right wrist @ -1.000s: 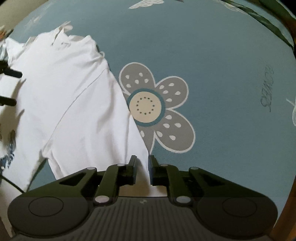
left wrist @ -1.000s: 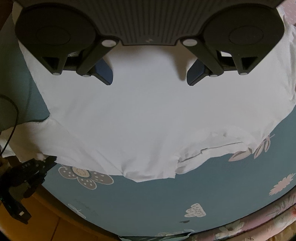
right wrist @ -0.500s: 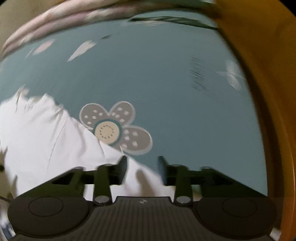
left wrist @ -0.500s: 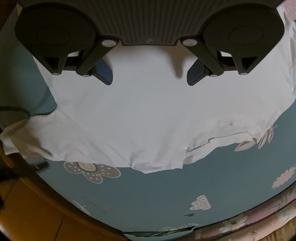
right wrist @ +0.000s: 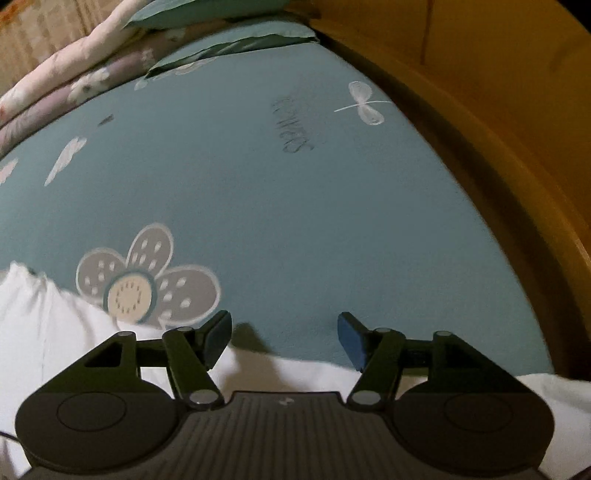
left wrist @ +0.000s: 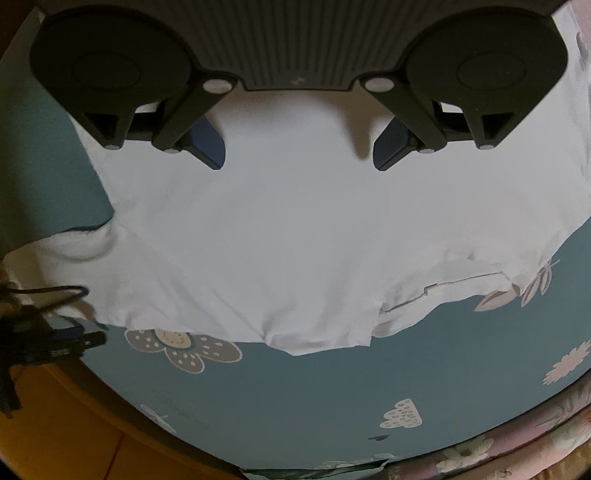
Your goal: Fold clothes
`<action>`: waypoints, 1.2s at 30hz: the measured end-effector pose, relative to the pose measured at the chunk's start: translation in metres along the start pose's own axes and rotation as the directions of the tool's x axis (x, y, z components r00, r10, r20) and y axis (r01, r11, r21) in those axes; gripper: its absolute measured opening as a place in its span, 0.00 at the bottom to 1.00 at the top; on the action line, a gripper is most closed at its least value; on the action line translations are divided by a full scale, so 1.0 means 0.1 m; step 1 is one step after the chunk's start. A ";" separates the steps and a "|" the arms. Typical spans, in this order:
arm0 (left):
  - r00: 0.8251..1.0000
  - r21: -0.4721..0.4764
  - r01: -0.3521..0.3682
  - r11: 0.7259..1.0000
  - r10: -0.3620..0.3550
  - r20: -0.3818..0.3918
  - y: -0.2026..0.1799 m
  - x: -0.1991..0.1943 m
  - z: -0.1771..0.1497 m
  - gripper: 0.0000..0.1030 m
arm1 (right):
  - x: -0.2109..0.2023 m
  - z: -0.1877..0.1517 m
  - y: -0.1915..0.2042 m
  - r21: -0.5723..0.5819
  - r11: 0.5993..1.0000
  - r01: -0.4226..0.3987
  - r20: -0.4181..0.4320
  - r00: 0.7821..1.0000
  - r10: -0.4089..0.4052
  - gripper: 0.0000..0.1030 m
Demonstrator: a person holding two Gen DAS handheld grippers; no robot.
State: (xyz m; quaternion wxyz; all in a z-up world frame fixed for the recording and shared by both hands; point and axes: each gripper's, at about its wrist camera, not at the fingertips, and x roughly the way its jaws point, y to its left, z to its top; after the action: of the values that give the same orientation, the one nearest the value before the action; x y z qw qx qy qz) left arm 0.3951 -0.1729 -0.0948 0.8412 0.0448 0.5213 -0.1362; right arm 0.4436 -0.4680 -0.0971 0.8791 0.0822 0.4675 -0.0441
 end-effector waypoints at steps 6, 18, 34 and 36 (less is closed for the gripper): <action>1.000 -0.020 -0.011 1.000 0.011 -0.005 0.04 -0.04 -0.05 0.85 | -0.53 -0.40 -0.10 0.048 0.998 0.051 0.026 0.998 -0.052 0.74; 0.999 0.005 -0.029 1.000 0.029 -0.032 0.02 -0.05 -0.15 0.85 | -0.02 -0.22 -0.74 0.207 0.973 0.102 0.031 0.993 -0.110 0.85; 0.999 0.004 -0.046 0.999 0.046 -0.022 -0.01 -0.02 -0.26 0.85 | -0.13 -0.64 0.11 -0.054 0.996 0.075 -0.018 0.997 -0.076 0.91; 0.998 0.004 -0.056 0.998 0.056 -0.038 0.01 0.00 -0.35 0.85 | -0.13 -0.71 0.13 -0.077 0.991 0.106 -0.018 0.994 -0.108 0.92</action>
State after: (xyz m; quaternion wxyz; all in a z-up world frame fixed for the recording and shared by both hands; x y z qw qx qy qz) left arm 0.3653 -0.1648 -0.1102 0.8347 0.0631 0.5354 -0.1124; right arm 0.3805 -0.4419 -0.1242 0.8726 0.0240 0.4823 -0.0726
